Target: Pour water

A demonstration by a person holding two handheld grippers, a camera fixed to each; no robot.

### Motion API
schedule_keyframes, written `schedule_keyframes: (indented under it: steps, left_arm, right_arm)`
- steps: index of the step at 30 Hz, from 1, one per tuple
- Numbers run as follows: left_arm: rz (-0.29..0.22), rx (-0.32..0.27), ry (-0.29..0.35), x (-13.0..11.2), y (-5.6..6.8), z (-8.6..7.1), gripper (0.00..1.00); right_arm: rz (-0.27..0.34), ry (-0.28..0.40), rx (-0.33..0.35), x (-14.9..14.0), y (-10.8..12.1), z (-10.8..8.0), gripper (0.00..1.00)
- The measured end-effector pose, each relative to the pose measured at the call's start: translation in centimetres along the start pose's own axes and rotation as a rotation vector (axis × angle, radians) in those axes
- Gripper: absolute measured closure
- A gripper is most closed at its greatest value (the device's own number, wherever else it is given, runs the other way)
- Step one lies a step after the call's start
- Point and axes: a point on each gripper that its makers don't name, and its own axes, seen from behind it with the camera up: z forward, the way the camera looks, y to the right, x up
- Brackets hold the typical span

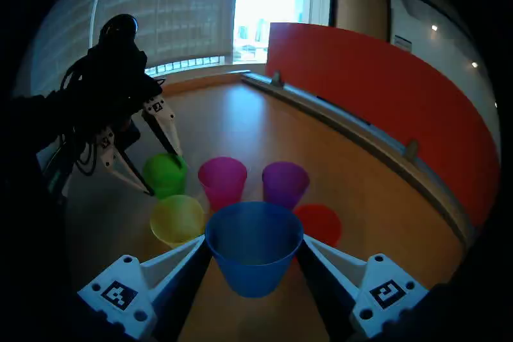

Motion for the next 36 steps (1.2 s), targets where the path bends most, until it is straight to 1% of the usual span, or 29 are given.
schedule_keyframes:
  steps: [2, 14, 21, 27, 33, 36]
  left_arm:
    - [-0.003, -0.007, 0.000, -0.1, 0.1, 0.1, 0.13]
    - [-0.030, -0.020, 0.019, -0.4, -0.1, 0.0, 0.13]
    - [-0.033, -0.020, 0.019, -0.8, -0.1, -0.2, 0.14]
    - [-0.025, -0.016, 0.019, -0.9, 0.1, -0.2, 0.14]
    - [-0.034, -0.021, 0.016, -1.0, 0.0, -0.1, 0.12]
    - [-0.036, -0.022, 0.015, -1.1, 0.0, 0.0, 0.09]
  right_arm:
    - [0.003, -0.001, 0.001, -0.1, 0.1, 0.1, 0.10]
    - [0.012, -0.019, 0.007, -1.1, 0.0, 1.1, 0.10]
    - [0.015, -0.031, 0.010, -1.7, -0.2, 1.9, 0.11]
    - [0.008, -0.045, 0.014, -2.2, -0.4, 2.3, 0.11]
    - [0.006, -0.059, 0.013, -2.9, -0.6, 2.6, 0.10]
    - [0.009, -0.063, 0.015, -3.1, -0.6, 2.9, 0.11]
